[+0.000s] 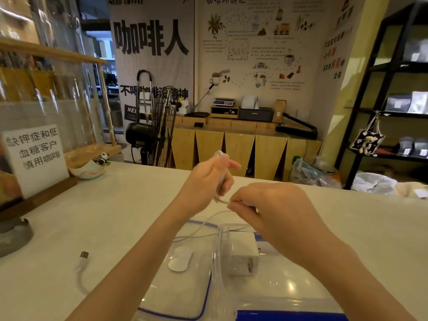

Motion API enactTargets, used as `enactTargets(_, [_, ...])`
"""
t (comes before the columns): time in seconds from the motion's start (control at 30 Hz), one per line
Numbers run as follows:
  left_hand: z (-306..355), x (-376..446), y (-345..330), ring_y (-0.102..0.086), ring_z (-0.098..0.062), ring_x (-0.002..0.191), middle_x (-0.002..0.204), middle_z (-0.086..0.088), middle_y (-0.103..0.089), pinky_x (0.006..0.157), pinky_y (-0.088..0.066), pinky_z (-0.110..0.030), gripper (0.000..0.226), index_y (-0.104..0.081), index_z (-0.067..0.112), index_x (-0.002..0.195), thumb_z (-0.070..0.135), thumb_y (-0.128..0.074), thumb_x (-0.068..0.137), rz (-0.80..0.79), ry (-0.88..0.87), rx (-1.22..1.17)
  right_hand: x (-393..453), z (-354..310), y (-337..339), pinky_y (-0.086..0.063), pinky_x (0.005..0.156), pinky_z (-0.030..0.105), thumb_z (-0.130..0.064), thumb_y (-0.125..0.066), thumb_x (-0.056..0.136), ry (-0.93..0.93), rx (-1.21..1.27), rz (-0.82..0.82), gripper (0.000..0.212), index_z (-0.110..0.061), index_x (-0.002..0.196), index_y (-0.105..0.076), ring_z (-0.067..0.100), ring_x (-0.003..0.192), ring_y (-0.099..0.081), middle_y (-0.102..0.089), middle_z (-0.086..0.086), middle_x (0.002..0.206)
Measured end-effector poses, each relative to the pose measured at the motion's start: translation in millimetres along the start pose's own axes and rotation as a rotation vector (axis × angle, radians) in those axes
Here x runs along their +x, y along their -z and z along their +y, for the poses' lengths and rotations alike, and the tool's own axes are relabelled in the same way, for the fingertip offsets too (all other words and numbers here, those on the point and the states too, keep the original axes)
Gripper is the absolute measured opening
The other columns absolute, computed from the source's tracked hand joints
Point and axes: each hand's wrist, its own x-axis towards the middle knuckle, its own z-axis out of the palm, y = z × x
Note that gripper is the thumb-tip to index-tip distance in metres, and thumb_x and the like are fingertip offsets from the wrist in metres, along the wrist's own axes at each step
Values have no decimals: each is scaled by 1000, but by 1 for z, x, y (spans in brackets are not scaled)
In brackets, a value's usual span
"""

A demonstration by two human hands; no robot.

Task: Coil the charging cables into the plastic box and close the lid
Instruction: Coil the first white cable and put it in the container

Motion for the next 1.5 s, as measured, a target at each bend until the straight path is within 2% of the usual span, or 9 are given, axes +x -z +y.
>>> enactTargets(0.07, [1, -4, -7, -47, -9, 48, 50, 4, -46, 61, -44, -21, 43, -55, 13, 68, 31, -27, 95, -103, 5, 67, -1, 13, 2, -48, 45, 23, -28, -65, 77, 90, -48, 132, 13, -16, 73, -70, 13, 49, -58, -67, -1, 58])
enactTargets(0.23, [7, -8, -15, -39, -8, 37, 40, 7, -47, 47, -37, -20, 44, -56, 19, 56, 37, -34, 89, -348, 158, -111, -2, 36, 0, -44, 66, 19, -33, -47, 80, 117, 12, 240, 29, -14, 83, -69, 17, 79, -59, -68, 5, 82])
enactTargets(0.37, [12, -8, -14, -29, -5, 28, 31, 11, -36, 37, -21, -20, 59, -58, 14, 55, 56, -26, 80, -553, 283, -587, 1, 36, -9, -50, 76, 22, -30, -47, 85, 59, 367, 272, 23, -13, 91, -62, 8, 85, -58, -64, 1, 90])
enactTargets(0.47, [17, -9, -12, -27, -7, 25, 26, 10, -29, 38, -17, -24, 69, -54, 9, 48, 62, -20, 78, -588, 350, -626, 1, 30, -16, -51, 66, 20, -34, -44, 86, 8, 641, 252, 8, -29, 89, -51, 7, 75, -59, -57, -15, 76])
enactTargets(0.7, [35, -13, -14, -37, -11, 31, 30, 2, -39, 41, -32, -21, 62, -48, 10, 43, 48, -31, 88, -365, 462, -507, 7, 29, -31, -46, 58, 9, -39, -42, 85, -34, 539, 359, 12, -28, 89, -45, 1, 70, -57, -56, -13, 68])
enactTargets(0.9, [29, -15, -25, -50, -6, 40, 40, 2, -53, 46, -44, -15, 56, -57, 12, 49, 52, -35, 81, 95, 121, -98, 7, 27, -32, -43, 55, 5, -33, -45, 87, -8, 450, 454, 25, -10, 91, -56, -3, 61, -54, -55, -15, 70])
enactTargets(1.1, [26, -16, -32, -53, 3, 60, 69, 8, -57, 54, -43, -6, 39, -56, 24, 75, 55, -34, 70, -25, 11, 73, 5, 40, -16, -37, 44, 12, -26, -50, 87, -362, 822, 653, 15, -14, 81, -55, 5, 48, -48, -52, -10, 55])
enactTargets(1.3, [22, -19, -35, -42, -2, 36, 39, 11, -48, 41, -37, -12, 29, -53, 22, 73, 44, -36, 82, -141, 80, 76, 3, 44, -20, -37, 43, 12, -25, -50, 88, -501, 875, 729, 18, -9, 81, -56, 6, 47, -47, -51, -6, 57])
enactTargets(1.5, [26, -18, -37, -36, -3, 35, 39, 9, -43, 37, -32, -12, 29, -55, 13, 77, 26, -34, 93, -94, 102, -91, 5, 40, -23, -36, 42, 13, -21, -50, 89, -527, 955, 746, 17, -9, 80, -55, 6, 46, -43, -49, -1, 57])
